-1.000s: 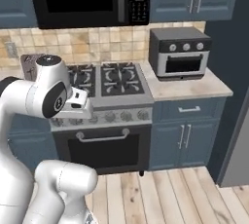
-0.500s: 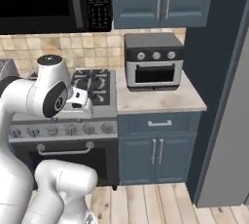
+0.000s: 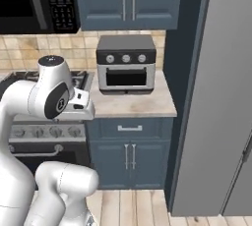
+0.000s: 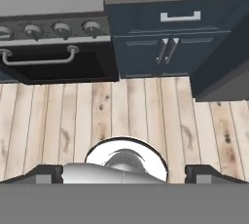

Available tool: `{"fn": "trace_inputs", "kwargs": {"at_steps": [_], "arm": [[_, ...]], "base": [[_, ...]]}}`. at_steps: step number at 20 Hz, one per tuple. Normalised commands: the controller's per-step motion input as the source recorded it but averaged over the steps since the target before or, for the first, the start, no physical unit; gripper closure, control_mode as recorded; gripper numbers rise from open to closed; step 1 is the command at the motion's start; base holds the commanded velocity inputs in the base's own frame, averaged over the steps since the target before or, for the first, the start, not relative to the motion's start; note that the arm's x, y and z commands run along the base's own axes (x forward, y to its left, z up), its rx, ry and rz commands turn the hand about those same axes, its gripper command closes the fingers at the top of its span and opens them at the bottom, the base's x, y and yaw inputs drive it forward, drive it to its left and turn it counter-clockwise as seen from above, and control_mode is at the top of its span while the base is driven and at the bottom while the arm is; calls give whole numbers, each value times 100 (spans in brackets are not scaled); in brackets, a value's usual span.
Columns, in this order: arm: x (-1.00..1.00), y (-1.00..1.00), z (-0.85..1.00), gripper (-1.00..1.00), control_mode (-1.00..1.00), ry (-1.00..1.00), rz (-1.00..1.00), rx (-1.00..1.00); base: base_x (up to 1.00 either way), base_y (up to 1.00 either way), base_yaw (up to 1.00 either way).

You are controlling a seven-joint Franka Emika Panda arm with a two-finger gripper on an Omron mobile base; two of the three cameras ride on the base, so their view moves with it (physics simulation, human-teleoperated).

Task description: Navigate to the toaster oven.

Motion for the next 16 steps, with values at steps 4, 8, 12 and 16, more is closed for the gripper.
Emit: {"fn": "trace_inputs", "kwargs": {"at_steps": [4, 8, 12, 16], "arm": [[0, 0, 0, -100, 100, 0, 0, 0], [0, 0, 0, -100, 100, 0, 0, 0], [0, 0, 0, -100, 100, 0, 0, 0], [0, 0, 0, -100, 100, 0, 0, 0]], "base": [[56, -41, 12], [70, -26, 11], [78, -17, 9], [80, -18, 9]]}}
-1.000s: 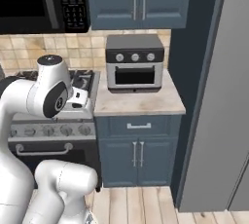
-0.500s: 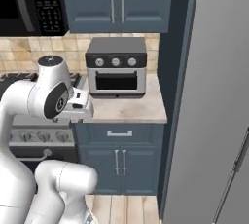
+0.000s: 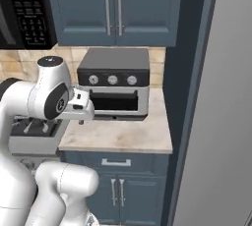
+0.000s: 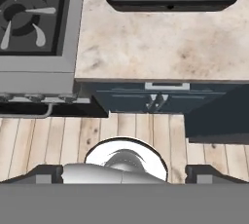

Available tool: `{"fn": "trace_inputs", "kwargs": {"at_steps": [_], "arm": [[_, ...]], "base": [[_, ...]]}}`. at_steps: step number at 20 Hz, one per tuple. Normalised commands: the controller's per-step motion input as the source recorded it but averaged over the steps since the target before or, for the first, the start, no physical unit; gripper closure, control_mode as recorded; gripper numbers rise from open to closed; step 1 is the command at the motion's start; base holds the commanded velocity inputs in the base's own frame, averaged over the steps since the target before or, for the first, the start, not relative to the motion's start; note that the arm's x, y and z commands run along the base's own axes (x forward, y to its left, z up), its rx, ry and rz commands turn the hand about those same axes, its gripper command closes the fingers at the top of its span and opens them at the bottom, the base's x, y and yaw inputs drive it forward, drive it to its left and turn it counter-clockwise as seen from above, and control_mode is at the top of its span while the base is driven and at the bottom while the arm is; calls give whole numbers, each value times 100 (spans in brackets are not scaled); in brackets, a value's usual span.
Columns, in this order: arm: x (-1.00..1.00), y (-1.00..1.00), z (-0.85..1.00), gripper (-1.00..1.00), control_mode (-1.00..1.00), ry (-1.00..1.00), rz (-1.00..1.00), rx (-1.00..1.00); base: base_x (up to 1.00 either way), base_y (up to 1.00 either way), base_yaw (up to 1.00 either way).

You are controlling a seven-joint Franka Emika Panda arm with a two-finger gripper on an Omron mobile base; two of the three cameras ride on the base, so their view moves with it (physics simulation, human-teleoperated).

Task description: Navigate to the toaster oven.

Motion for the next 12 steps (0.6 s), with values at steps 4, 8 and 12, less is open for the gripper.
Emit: {"fn": "trace_inputs", "kwargs": {"at_steps": [4, 8, 12], "arm": [[0, 0, 0, -100, 100, 0, 0, 0], [0, 0, 0, -100, 100, 0, 0, 0], [0, 0, 0, -100, 100, 0, 0, 0]], "base": [[76, -24, 10], [64, -36, 10], [51, -47, 8]]}}
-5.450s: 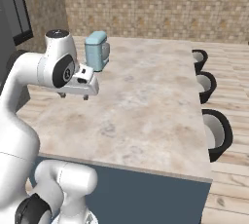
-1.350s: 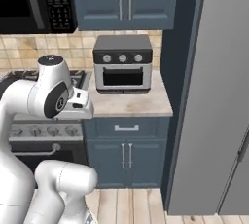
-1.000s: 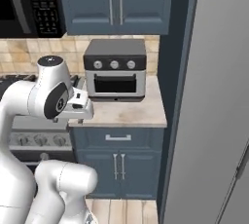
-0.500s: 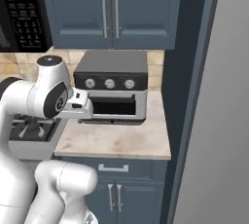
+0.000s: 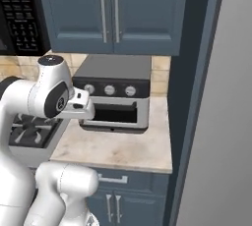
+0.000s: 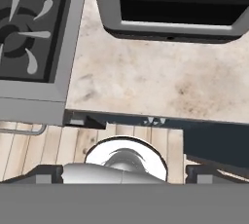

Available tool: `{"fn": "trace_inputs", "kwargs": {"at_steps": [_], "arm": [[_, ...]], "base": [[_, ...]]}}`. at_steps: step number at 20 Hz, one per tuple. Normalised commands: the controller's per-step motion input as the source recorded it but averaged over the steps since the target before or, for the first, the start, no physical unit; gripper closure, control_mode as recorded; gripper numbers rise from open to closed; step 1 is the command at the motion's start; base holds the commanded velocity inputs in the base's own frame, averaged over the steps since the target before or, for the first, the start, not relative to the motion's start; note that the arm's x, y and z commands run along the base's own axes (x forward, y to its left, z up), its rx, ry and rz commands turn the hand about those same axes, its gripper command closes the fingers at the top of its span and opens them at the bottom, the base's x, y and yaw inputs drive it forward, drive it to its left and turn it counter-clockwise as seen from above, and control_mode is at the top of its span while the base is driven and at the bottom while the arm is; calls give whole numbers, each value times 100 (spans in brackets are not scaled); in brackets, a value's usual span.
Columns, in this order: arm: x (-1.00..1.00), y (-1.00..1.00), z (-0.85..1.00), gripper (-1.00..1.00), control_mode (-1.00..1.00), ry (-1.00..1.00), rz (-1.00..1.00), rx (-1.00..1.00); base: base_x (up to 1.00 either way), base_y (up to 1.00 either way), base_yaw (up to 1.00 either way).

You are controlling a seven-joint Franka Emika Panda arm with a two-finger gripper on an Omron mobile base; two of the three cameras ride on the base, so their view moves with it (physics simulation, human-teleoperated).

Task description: Navigate to the toaster oven.

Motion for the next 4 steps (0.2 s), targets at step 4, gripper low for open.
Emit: {"fn": "trace_inputs", "kwargs": {"at_steps": [4], "arm": [[0, 0, 0, -100, 100, 0, 0, 0]], "base": [[48, -55, 8]]}}
